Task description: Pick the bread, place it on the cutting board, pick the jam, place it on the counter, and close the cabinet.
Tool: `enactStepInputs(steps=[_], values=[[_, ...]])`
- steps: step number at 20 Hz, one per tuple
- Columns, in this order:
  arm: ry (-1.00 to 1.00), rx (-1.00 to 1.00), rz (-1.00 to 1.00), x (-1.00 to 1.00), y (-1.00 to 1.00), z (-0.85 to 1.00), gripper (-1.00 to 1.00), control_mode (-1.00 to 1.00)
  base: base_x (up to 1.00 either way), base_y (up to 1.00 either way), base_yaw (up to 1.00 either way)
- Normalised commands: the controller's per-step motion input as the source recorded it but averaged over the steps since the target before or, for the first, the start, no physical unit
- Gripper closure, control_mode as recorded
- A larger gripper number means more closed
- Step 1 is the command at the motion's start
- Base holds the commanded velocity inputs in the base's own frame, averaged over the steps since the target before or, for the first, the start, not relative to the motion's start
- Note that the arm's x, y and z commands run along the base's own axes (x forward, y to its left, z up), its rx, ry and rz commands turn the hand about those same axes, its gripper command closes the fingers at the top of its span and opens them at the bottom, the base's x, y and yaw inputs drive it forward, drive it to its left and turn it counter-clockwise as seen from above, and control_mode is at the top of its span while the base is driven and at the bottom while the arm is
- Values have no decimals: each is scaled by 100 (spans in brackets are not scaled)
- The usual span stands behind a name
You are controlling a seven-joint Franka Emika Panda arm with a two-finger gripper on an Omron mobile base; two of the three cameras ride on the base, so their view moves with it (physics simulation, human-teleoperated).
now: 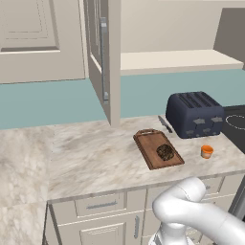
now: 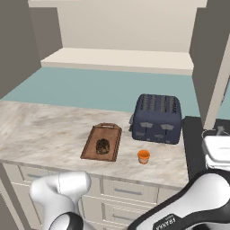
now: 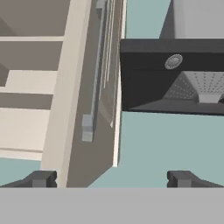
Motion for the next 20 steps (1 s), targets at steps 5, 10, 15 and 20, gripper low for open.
enactStepInputs(steps=[5, 10, 15, 20], values=[[0, 0, 0, 9, -15, 7, -100, -100, 0, 0, 0], [0, 0, 0, 20, -11, 1, -100, -100, 0, 0, 0], [0, 0, 0, 25, -11, 0, -100, -100, 0, 0, 0], [0, 1, 0, 30, -13, 0, -100, -100, 0, 0, 0]])
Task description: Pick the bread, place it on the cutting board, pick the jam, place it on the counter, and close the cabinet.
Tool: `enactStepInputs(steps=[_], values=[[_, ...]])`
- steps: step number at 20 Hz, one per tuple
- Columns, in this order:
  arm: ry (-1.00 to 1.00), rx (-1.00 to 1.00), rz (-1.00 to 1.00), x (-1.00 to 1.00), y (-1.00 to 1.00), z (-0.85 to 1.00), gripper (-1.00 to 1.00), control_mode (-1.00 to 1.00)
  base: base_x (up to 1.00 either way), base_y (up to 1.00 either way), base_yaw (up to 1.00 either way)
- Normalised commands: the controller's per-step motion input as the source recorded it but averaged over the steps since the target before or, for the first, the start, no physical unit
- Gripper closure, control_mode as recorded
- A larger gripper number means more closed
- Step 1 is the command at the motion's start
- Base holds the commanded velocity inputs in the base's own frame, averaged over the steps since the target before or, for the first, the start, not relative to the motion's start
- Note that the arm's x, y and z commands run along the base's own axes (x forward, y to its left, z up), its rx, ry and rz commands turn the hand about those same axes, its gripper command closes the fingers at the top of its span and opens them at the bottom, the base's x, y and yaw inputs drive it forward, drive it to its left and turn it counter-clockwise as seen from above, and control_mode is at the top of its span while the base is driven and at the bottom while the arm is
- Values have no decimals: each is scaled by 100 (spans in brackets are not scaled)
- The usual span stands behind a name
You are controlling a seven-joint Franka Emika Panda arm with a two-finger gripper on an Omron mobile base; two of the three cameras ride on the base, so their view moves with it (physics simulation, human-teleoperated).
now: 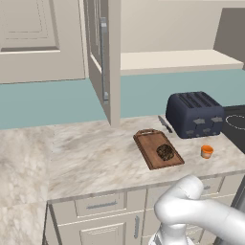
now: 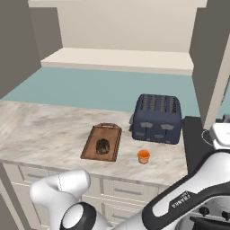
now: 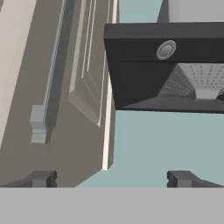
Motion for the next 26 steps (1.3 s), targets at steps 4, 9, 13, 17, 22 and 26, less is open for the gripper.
enactStepInputs(steps=[4, 9, 13, 17, 22, 26], values=[[0, 2, 0, 31, -14, 0, -100, -100, 0, 0, 0], [0, 0, 0, 26, -10, 0, -100, -100, 0, 0, 0], [0, 0, 0, 24, -8, 0, -100, -100, 0, 0, 0], [0, 0, 0, 14, 0, 0, -100, -100, 0, 0, 0], [0, 0, 3, 13, 10, 0, -100, -100, 0, 0, 0], [0, 0, 4, 12, 25, 0, -100, -100, 0, 0, 0]])
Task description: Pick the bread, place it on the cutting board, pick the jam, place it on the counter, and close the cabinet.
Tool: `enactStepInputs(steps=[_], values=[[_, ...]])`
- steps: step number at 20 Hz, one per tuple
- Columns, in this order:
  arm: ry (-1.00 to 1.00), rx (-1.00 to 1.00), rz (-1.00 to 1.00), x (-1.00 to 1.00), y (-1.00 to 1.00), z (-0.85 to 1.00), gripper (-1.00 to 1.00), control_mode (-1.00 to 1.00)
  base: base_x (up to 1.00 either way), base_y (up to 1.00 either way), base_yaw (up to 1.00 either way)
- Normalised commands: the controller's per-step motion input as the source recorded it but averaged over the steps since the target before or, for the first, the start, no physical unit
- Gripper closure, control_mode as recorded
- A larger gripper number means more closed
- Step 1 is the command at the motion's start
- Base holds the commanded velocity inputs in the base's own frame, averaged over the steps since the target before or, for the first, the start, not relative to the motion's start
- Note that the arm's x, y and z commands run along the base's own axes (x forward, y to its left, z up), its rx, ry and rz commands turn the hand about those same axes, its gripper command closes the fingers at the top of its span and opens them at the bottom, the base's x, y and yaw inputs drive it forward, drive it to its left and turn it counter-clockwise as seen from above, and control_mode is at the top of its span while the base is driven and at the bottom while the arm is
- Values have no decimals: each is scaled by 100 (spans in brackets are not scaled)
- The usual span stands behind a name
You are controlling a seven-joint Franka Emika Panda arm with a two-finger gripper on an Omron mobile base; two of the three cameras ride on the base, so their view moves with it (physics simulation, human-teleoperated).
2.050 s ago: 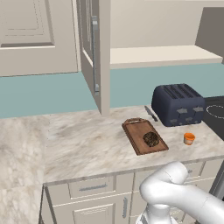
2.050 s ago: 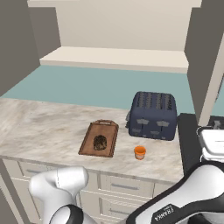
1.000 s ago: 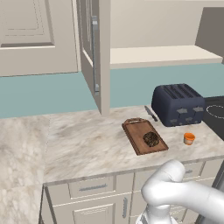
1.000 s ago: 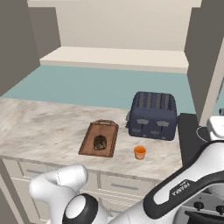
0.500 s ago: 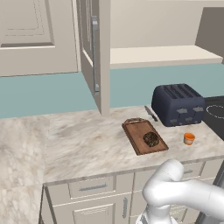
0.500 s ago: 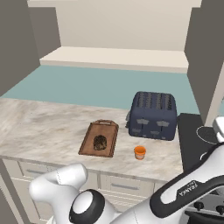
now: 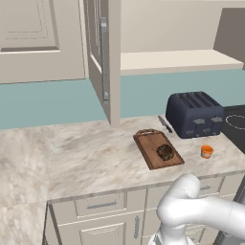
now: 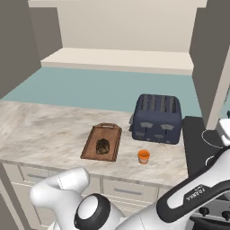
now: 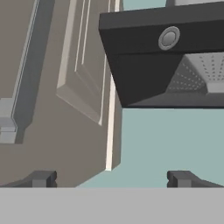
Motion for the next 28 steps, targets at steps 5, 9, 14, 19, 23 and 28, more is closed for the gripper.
enactStepInputs(steps=[5, 9, 14, 19, 23, 28], values=[[0, 0, 5, 7, 36, 0, -100, -100, 0, 0, 0], [0, 0, 4, 11, 45, 9, -100, -100, 0, 0, 0], [0, 0, 3, 6, 41, 8, -100, -100, 0, 0, 0], [0, 0, 4, 10, 34, 1, -100, -100, 0, 0, 0], [0, 0, 6, 3, 34, 0, -100, -100, 0, 0, 0], [0, 0, 8, 0, 35, 0, -100, -100, 0, 0, 0]])
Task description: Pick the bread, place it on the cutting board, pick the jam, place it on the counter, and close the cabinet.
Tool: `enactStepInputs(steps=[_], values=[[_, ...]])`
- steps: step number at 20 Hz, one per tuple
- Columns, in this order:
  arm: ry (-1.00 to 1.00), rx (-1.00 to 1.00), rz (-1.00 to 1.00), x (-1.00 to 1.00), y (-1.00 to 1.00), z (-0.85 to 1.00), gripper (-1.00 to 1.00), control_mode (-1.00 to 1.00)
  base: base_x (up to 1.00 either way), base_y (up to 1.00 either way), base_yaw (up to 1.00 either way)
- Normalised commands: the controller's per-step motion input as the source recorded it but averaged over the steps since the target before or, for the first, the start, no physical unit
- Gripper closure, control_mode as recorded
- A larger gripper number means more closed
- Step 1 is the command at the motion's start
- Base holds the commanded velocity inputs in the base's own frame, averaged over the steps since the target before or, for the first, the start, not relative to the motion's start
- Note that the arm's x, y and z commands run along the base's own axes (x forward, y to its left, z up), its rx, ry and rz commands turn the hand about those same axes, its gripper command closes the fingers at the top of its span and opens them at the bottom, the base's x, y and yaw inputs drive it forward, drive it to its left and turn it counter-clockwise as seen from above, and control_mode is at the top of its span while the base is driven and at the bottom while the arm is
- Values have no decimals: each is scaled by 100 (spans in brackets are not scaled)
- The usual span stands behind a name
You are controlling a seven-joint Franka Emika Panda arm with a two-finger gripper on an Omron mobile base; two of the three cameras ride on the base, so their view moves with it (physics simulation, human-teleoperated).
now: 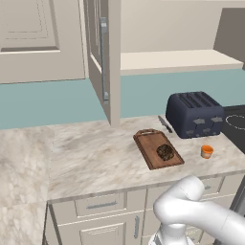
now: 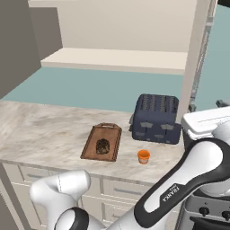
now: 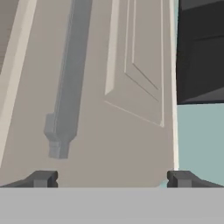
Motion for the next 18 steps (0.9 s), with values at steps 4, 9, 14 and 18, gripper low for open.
enactStepInputs(steps=[4, 9, 14, 18], values=[[0, 0, 7, 0, 37, 1, -100, -100, 0, 0, 0], [0, 0, 8, 1, 45, 2, -100, -100, 0, 0, 0], [0, 0, 6, 5, 43, 5, -100, -100, 0, 0, 0], [0, 0, 6, 0, 42, 6, -100, -100, 0, 0, 0]])
